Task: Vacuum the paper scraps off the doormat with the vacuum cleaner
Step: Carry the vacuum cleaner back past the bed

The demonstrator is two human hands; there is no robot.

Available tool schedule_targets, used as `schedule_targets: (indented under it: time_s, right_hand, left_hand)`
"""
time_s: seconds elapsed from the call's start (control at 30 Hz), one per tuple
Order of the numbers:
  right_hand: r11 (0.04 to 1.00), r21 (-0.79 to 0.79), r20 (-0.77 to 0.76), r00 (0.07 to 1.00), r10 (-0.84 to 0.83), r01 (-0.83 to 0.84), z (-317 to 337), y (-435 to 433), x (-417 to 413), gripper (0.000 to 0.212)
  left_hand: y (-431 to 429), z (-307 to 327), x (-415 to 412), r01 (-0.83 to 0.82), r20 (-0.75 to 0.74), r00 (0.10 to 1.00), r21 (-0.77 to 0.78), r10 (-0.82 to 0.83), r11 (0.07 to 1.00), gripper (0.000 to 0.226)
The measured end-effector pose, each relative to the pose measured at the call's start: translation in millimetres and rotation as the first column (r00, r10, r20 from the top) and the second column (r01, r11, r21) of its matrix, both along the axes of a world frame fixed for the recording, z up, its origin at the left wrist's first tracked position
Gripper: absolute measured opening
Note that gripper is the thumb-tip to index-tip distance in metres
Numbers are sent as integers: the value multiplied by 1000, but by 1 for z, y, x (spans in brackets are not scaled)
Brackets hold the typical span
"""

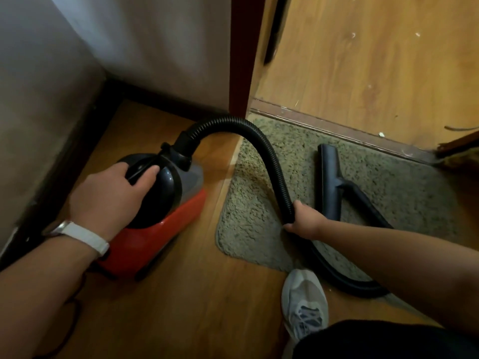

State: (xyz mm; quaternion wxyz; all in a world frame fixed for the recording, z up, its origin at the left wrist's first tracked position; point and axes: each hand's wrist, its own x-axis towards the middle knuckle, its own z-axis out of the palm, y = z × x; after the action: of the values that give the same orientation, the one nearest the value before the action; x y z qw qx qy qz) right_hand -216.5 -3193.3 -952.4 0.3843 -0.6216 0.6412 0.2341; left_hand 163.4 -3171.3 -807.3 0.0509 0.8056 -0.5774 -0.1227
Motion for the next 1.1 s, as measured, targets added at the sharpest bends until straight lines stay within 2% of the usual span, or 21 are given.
schedule_targets:
  time_s: [0.07,0.3,0.43,0.53,0.8,1.1]
  right_hand:
    - [1000,-10,13,1000,-4,4,0,-4,2,55]
    - [956,-140,208,952,-225,257,19,-24,2,45]
    - [922,-230,272,931,-245,310,39,-36,15,36]
    - [931,-246,266,942,-203,270,67,-44,33,35]
    - [915,-223,334,908,-251,335,198,-38,59,33]
    - [891,-299,276,925,-263,342,392,-14,34,42]
  left_hand:
    - [0,0,2,-12,8,1000,-3,12,1000,55]
    - [0,0,7,-69,-43,997,5,69,998,57]
    - [-2,4,6,-119,-101,987,35,122,992,56]
    - [1,17,1,-170,-170,969,61,178,984,53]
    - [13,115,-23,-314,-341,886,53,313,948,51]
    - [43,275,-53,-285,-431,859,47,277,957,51]
